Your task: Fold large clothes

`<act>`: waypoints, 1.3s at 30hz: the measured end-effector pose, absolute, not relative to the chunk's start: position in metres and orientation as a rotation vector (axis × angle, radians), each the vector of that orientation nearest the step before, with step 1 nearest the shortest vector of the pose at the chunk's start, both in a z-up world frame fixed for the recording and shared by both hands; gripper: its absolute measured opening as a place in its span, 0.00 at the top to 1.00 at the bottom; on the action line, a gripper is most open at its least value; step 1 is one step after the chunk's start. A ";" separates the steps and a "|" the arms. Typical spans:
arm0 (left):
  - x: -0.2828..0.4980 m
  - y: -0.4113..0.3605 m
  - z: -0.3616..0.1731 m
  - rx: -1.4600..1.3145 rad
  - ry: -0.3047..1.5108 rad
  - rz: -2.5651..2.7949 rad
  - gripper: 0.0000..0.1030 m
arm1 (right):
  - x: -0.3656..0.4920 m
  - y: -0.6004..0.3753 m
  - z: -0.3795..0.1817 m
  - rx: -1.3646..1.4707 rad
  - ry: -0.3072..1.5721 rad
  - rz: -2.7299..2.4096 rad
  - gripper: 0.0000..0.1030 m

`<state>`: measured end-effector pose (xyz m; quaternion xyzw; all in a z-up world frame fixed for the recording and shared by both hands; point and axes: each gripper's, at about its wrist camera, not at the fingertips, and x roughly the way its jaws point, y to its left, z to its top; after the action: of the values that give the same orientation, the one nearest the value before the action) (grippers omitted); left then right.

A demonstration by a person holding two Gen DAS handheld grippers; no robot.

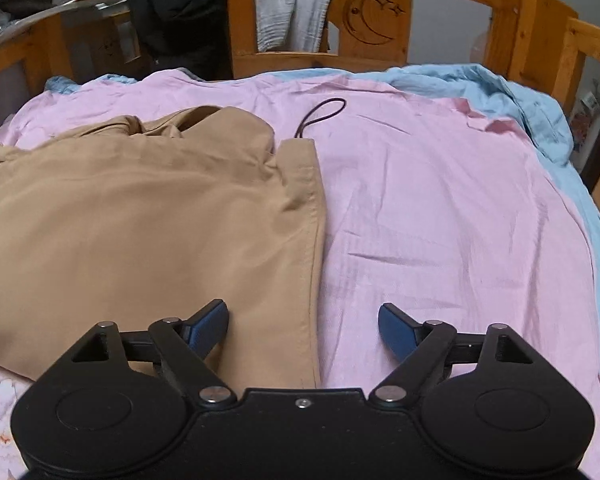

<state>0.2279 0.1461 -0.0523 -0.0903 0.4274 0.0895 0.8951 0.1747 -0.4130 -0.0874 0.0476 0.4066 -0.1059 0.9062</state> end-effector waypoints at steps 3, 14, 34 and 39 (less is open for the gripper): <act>0.208 0.144 -0.037 -0.190 0.817 0.193 0.07 | 0.165 -0.409 -0.079 0.079 0.788 -0.232 0.19; 0.189 0.018 0.015 0.002 0.527 -0.066 0.01 | 0.204 -0.320 -0.051 0.016 0.537 0.005 0.12; 0.223 -0.024 -0.043 0.093 0.711 -0.165 0.06 | 0.224 -0.272 -0.088 -0.147 0.556 0.110 0.09; 0.230 -0.028 -0.061 0.122 0.735 -0.127 0.05 | 0.221 -0.274 -0.106 -0.155 0.615 0.092 0.07</act>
<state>0.2299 -0.0279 -0.0607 0.0597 0.3589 -0.0622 0.9294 0.2213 -0.2742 -0.1055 -0.0761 0.3025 0.0454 0.9490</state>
